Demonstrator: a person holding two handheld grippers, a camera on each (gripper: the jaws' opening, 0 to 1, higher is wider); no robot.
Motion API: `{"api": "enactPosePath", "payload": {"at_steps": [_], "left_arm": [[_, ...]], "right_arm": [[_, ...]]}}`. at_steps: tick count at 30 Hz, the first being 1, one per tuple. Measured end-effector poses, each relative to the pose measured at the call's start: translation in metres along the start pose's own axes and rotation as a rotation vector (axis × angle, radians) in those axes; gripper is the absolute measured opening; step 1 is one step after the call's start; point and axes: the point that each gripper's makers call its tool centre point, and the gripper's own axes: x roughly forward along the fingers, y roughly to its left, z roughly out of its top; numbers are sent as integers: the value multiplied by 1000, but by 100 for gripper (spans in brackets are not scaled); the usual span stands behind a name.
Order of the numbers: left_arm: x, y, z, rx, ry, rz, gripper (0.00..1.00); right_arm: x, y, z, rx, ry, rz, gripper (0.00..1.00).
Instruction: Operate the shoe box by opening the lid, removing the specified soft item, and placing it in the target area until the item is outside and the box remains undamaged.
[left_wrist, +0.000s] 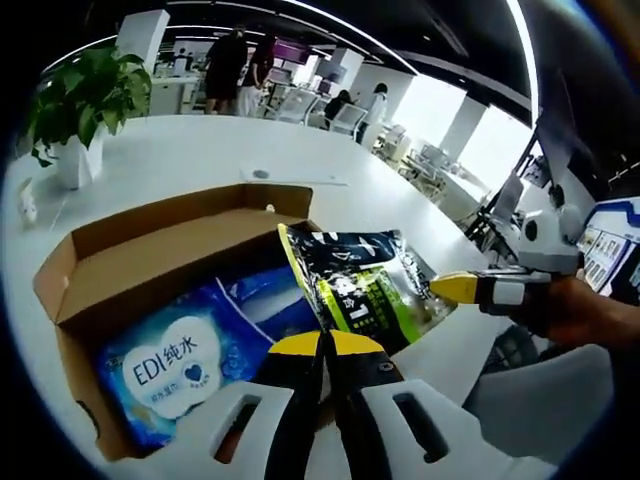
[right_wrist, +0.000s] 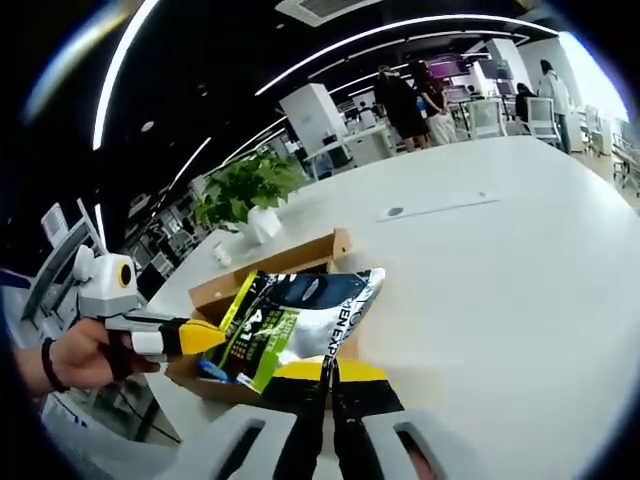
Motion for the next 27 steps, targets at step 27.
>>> {"api": "enactPosePath", "payload": {"at_steps": [27], "left_arm": [[54, -56, 5, 57, 42, -64, 0]], "right_arm": [[-41, -66, 5, 26, -16, -62, 0]]}}
